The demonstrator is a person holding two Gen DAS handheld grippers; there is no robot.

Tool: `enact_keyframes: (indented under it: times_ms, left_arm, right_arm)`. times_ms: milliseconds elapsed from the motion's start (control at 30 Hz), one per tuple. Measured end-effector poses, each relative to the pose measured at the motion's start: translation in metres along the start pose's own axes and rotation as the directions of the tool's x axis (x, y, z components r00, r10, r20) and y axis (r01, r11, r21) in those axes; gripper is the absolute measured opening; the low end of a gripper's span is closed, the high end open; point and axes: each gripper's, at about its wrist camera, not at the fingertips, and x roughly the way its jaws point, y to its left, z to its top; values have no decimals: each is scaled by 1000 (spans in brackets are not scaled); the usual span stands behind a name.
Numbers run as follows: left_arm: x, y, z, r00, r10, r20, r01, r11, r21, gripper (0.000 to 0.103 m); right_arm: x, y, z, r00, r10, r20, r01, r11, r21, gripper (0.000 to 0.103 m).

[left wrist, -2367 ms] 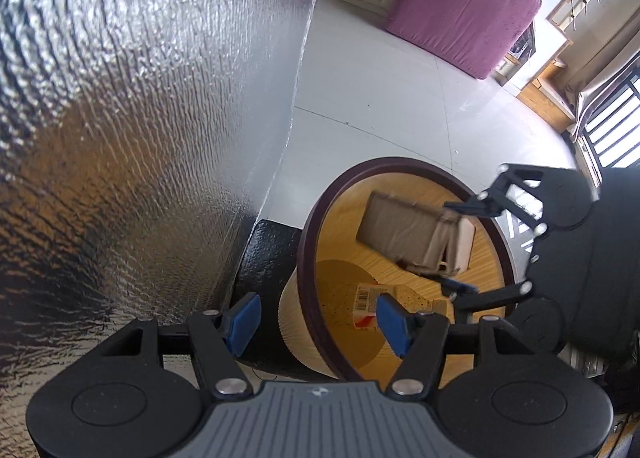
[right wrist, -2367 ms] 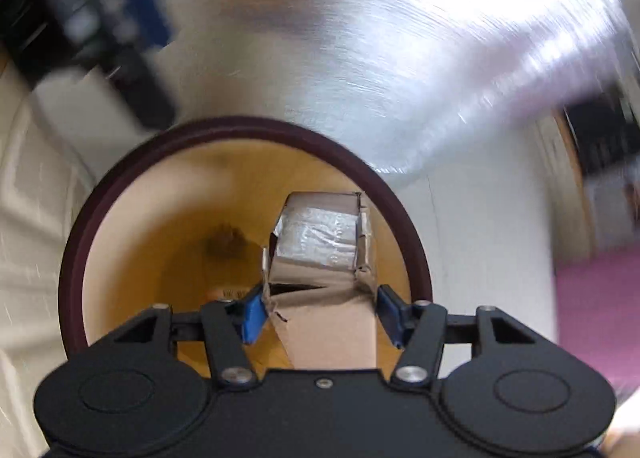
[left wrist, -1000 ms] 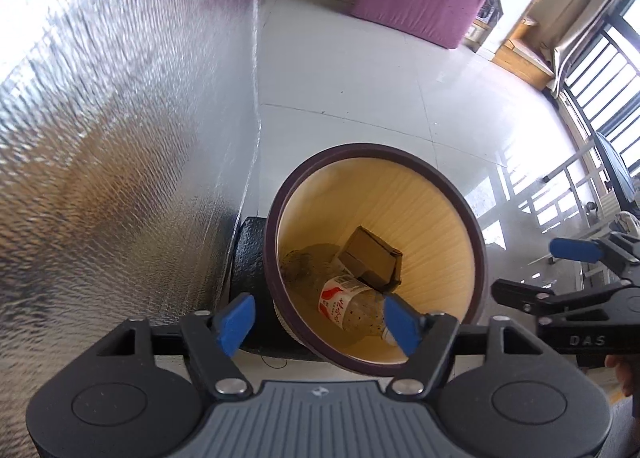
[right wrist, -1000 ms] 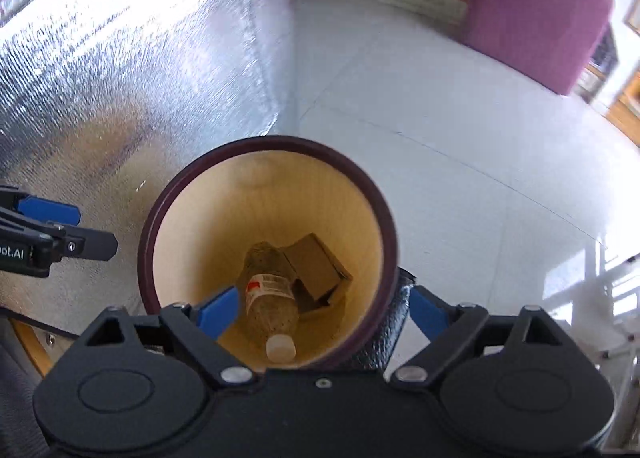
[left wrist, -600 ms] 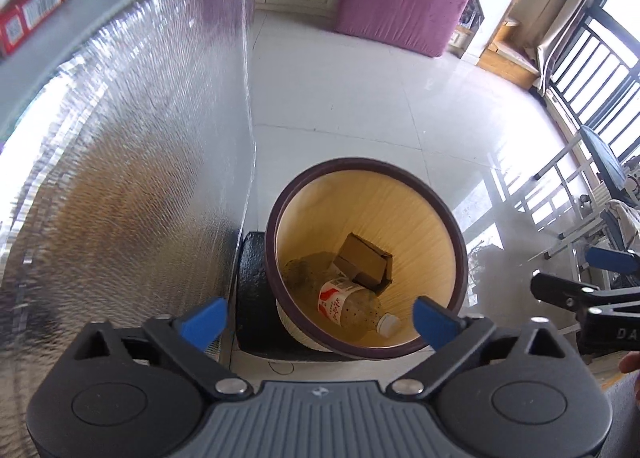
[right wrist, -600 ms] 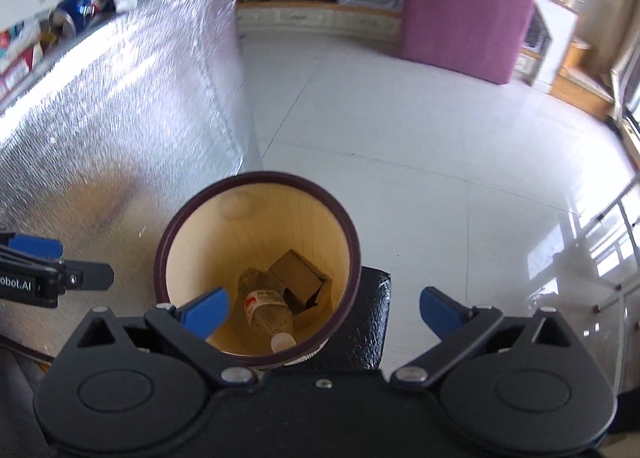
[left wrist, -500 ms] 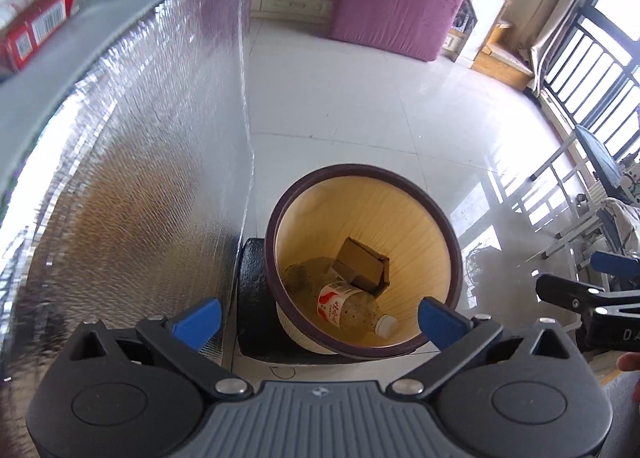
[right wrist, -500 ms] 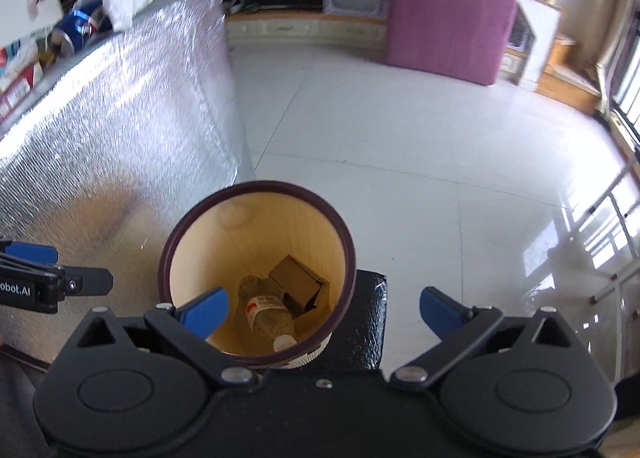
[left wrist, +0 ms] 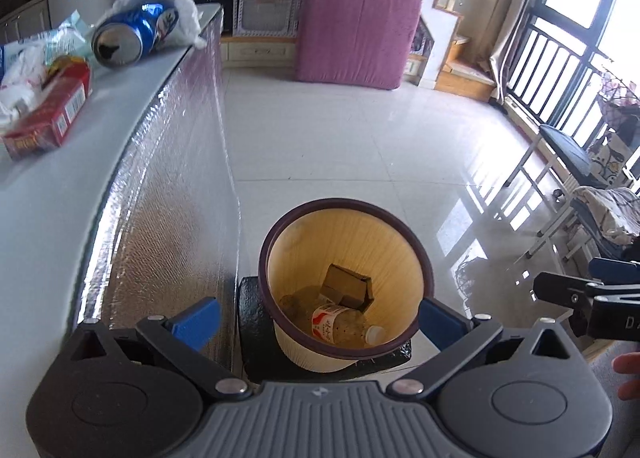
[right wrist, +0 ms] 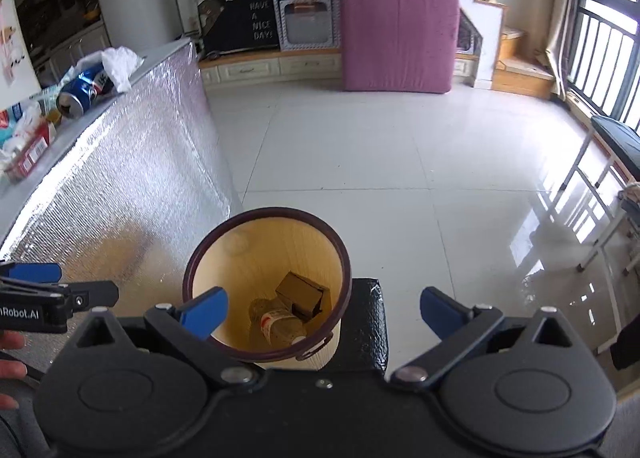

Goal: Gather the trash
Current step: 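Move both tools back toward the blue can and red snack box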

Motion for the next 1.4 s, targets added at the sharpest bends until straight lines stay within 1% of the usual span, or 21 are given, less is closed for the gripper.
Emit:
enact_keyframes:
  times_ms: [133, 400, 567, 700, 833, 967, 1100, 1267, 1333, 1400]
  left_arm:
    - [-14, 1, -1, 1000, -13, 26, 13, 1000, 0, 103]
    - [-48, 15, -2, 995, -27, 101, 29, 999, -16, 103]
    - [-73, 33, -5, 986, -15, 167, 19, 1000, -24, 103]
    - [-94, 57, -4, 976, 2, 219, 10, 998, -54, 103]
    - [-114, 83, -2, 964, 42, 263, -20, 996, -83, 103]
    - [-132, 113, 1, 952, 88, 294, -58, 992, -110, 103]
    - [-141, 145, 6, 938, 131, 321, -88, 986, -145, 103]
    - [-146, 184, 19, 924, 166, 344, -100, 974, -202, 103]
    - [-144, 198, 27, 922, 178, 343, -104, 969, -223, 103]
    - [-140, 213, 36, 925, 180, 335, -100, 965, -244, 103]
  right_arm:
    - [-16, 3, -6, 1000, -18, 22, 18, 1000, 8, 103]
    - [-46, 7, -13, 996, -37, 85, 33, 998, 45, 103]
    - [-65, 16, -13, 988, -34, 149, 25, 998, 61, 103]
    - [-76, 32, -10, 978, -30, 206, 19, 998, 54, 103]
    - [-80, 55, -6, 967, -1, 255, -10, 999, 40, 103]
    - [-76, 87, 1, 957, 49, 286, -57, 998, 19, 103]
    - [-67, 121, 9, 950, 105, 294, -107, 994, -8, 103]
    - [-54, 169, 20, 940, 162, 300, -147, 987, -72, 103]
    - [-48, 186, 23, 936, 181, 303, -159, 983, -96, 103]
    - [-42, 204, 27, 932, 201, 303, -169, 977, -129, 103]
